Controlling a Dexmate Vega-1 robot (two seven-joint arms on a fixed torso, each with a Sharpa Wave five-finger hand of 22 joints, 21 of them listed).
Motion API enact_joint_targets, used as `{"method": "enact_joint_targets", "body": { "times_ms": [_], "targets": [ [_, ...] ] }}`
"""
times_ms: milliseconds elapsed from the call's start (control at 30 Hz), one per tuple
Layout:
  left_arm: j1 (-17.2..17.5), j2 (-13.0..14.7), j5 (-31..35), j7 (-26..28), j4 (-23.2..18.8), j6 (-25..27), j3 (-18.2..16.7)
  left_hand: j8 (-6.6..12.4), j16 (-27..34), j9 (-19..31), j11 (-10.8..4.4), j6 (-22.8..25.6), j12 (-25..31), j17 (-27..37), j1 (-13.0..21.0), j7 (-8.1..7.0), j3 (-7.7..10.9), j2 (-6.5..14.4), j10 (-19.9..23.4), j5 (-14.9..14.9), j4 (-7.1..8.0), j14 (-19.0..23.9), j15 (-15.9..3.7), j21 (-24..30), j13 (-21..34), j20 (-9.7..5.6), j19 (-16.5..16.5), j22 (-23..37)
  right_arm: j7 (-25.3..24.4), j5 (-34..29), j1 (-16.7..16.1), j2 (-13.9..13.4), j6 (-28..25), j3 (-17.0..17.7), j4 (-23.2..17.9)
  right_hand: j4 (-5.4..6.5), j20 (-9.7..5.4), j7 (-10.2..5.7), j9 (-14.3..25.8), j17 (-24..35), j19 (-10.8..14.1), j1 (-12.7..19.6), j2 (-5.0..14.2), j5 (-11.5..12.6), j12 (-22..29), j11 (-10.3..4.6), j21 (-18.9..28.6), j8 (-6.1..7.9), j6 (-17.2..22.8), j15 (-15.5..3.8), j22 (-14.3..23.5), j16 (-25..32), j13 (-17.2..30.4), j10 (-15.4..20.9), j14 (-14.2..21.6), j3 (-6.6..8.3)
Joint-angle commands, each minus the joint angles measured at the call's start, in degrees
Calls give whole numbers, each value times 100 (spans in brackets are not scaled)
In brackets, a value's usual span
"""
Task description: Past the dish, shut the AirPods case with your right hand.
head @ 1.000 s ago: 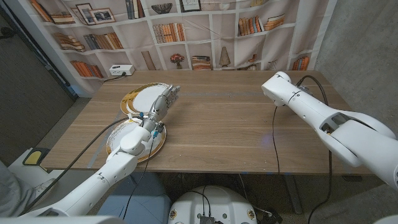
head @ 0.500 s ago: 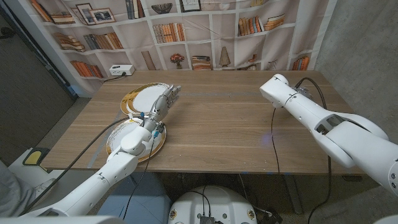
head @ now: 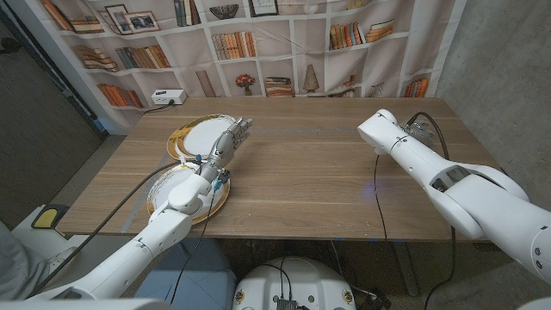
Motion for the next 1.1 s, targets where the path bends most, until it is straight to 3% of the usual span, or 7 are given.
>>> {"method": "enact_joint_targets", "body": {
  "times_ms": [33, 133, 233, 367, 700, 900, 1100],
  "targets": [
    [-49, 4, 14, 0, -42, 73, 27, -18, -14, 20, 12, 55, -11, 17, -41, 7, 0, -11, 59, -2, -28, 2, -33, -2, 32, 2, 1, 25, -336, -119, -185, 114, 375, 225, 69, -55, -21, -36, 19, -10, 75, 171, -8, 31, 40, -74, 30, -26, -208, -24, 12, 47, -10, 89, 87, 50],
    [-57, 11, 20, 15, -73, 107, 28, -20, -15, 20, 7, 51, -9, 17, -42, 12, 0, -11, 65, -2, -29, 1, -34, -2, 32, 1, 0, 25, -481, -139, -211, 183, 509, 298, 142, -106, -15, -17, 19, -19, 143, 349, -55, 48, 57, -182, 37, -20, -253, -58, 9, 57, -34, 192, 154, 91],
    [-65, 30, 31, 11, -89, 138, 35, -19, -15, 20, 7, 53, -10, 17, -43, 11, 0, -11, 64, -2, -31, 1, -30, -2, 32, 3, -1, 25, -579, -146, -243, 212, 627, 347, 161, -138, -16, -3, 20, -25, 198, 521, -100, 68, 85, -136, 39, -6, -269, -64, 6, 75, -53, 316, 245, 131],
    [-62, 24, 22, 21, -92, 140, 32, -20, -15, 20, -7, 52, -9, 17, -44, 15, 1, -10, 67, -2, -32, 0, -35, -2, 32, 3, -1, 25, -668, -178, -262, 237, 699, 331, 194, -140, -4, -83, 20, -37, 288, 854, -221, 91, 129, -313, 30, 10, -306, -152, 5, 98, -90, 573, 407, 193],
    [-72, 24, 9, -17, -57, 135, 43, -18, -16, 20, 5, 57, -11, 17, -46, 14, 2, -9, 68, -3, -36, -2, -38, -1, 32, 0, 0, 25, -815, -179, -192, 381, 701, 313, 505, -87, -35, -68, 24, -44, 365, 1014, -324, 92, 127, -10, 25, 10, -341, -58, 6, 105, -120, 723, 530, 196],
    [-86, 28, 16, -46, -51, 136, 60, -19, -15, 20, 7, 55, -13, 16, -47, 11, 3, -8, 64, -3, -38, 0, -36, -2, 32, 2, -2, 25, -1016, -240, -96, 523, 611, 297, 690, 4, -40, 50, 28, -31, 427, 933, -344, 74, 137, 34, 33, 28, -292, -20, 8, 141, -131, 823, 657, 151],
    [-91, 24, 20, -56, -67, 145, 77, -20, -15, 20, 6, 55, -12, 16, -48, 16, 4, -7, 69, -3, -40, 2, -31, -2, 32, 2, -2, 25, -1069, -204, -82, 570, 637, 359, 750, 54, -80, 106, 31, -22, 469, 893, -322, 70, 166, -39, 36, 46, -235, -59, 10, 160, -139, 952, 741, 135]
  ]
}}
